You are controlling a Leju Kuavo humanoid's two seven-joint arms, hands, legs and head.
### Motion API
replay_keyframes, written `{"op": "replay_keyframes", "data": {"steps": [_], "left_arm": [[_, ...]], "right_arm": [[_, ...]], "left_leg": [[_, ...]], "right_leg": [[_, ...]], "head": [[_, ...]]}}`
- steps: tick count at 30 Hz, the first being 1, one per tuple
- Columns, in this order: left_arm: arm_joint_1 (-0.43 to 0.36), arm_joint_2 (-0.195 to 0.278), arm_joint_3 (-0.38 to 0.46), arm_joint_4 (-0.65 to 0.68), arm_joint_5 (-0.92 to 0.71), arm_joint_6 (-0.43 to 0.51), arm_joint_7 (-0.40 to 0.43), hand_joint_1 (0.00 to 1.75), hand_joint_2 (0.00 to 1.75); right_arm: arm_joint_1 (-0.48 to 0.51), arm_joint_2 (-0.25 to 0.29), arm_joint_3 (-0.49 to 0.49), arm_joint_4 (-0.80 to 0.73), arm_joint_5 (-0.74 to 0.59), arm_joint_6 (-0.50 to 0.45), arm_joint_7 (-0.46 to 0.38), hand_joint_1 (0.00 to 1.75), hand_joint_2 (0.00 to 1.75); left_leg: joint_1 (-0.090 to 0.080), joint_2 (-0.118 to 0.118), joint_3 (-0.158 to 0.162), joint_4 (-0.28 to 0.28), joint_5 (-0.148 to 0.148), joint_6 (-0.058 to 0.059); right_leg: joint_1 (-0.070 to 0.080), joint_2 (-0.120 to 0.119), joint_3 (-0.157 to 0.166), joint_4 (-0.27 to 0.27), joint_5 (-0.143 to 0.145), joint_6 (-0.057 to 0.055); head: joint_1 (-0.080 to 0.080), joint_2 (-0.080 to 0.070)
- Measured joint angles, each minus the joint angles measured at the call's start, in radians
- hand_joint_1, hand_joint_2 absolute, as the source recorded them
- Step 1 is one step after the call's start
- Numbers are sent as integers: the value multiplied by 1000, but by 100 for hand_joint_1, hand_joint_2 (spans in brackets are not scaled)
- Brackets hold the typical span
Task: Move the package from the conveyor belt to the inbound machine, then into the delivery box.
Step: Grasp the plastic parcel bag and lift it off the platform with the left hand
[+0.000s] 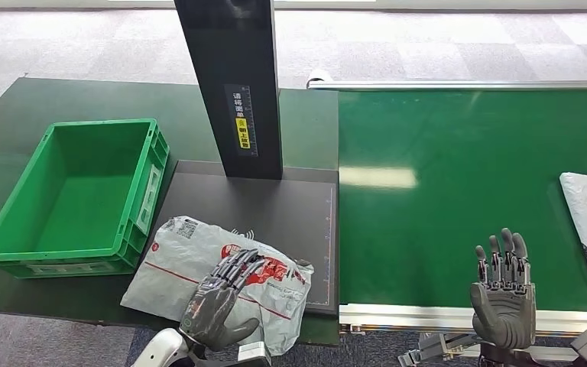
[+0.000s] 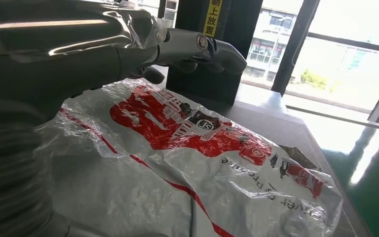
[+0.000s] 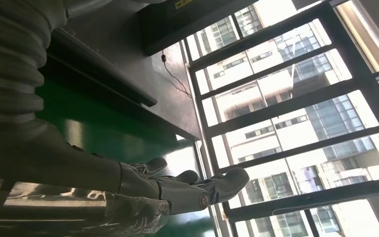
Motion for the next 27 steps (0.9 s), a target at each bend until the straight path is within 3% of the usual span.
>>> {"op": "replay_keyframes", "data": {"steps": [7,16,27], "left_arm": [[0,15,11,-14,-247,10,103,0,175],[-13,21,18,20,-385,-14,161,0,175],[-41,20,11,129,-350,-25,156,0,175]], "right_arm": [[-1,0,0,0,1,0,-1,0,175],[-8,0,3,0,2,-9,-2,0,175],[-18,0,17,-6,3,-46,-14,0,175]], "left_leg": [[0,0,0,0,0,0],[0,0,0,0,0,0],[0,0,3,0,0,0]], "right_leg": [[0,0,0,0,0,0],[0,0,0,0,0,0],[0,0,4,0,0,0]], "head": [[0,0],[0,0],[0,0]]}}
